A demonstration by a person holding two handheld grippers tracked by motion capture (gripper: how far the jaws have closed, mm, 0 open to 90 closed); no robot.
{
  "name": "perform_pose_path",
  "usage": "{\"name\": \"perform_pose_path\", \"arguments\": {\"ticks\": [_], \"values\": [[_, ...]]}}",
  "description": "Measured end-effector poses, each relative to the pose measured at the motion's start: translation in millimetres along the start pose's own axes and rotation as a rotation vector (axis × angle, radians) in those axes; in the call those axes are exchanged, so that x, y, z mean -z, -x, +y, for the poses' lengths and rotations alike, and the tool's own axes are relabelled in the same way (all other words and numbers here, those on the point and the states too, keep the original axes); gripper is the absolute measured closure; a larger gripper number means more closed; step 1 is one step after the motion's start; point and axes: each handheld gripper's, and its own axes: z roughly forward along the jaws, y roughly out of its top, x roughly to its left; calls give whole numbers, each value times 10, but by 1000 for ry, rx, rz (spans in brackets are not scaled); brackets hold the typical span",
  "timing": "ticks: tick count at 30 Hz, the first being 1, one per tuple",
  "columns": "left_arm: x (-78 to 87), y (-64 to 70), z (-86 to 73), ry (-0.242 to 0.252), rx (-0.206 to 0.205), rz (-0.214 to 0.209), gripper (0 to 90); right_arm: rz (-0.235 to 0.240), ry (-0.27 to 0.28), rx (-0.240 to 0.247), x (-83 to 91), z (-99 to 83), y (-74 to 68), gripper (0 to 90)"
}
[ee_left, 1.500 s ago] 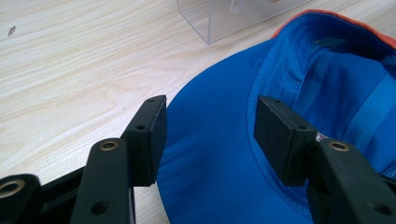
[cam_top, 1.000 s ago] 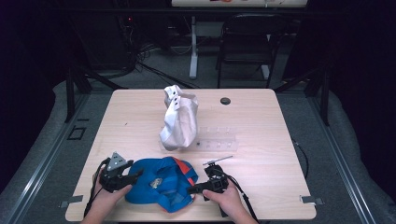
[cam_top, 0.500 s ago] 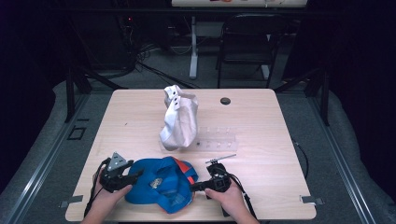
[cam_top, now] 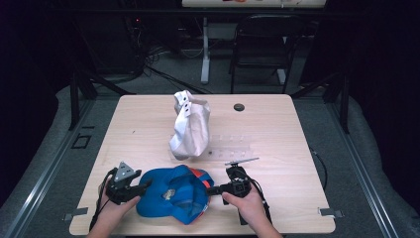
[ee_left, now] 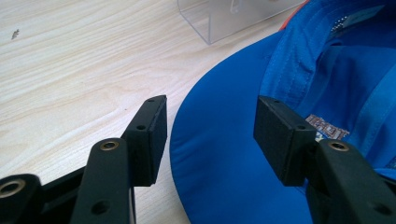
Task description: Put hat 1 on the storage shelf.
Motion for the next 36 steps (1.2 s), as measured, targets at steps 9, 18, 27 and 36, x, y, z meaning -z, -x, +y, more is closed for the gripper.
{"name": "perform_pose_path", "arguments": {"ticks": [9,18,27,36], "values": [[14,-36,-6,4,6,9,449,111,-38,-62,102,305,-215,782],[25,-63,-11,13,16,13,450,245,-25,-116,268,523,-406,782],[27,-63,-11,15,18,15,450,393,6,-157,443,639,-577,783],[40,-64,-9,19,12,16,450,422,69,-130,825,732,-793,784]]}}
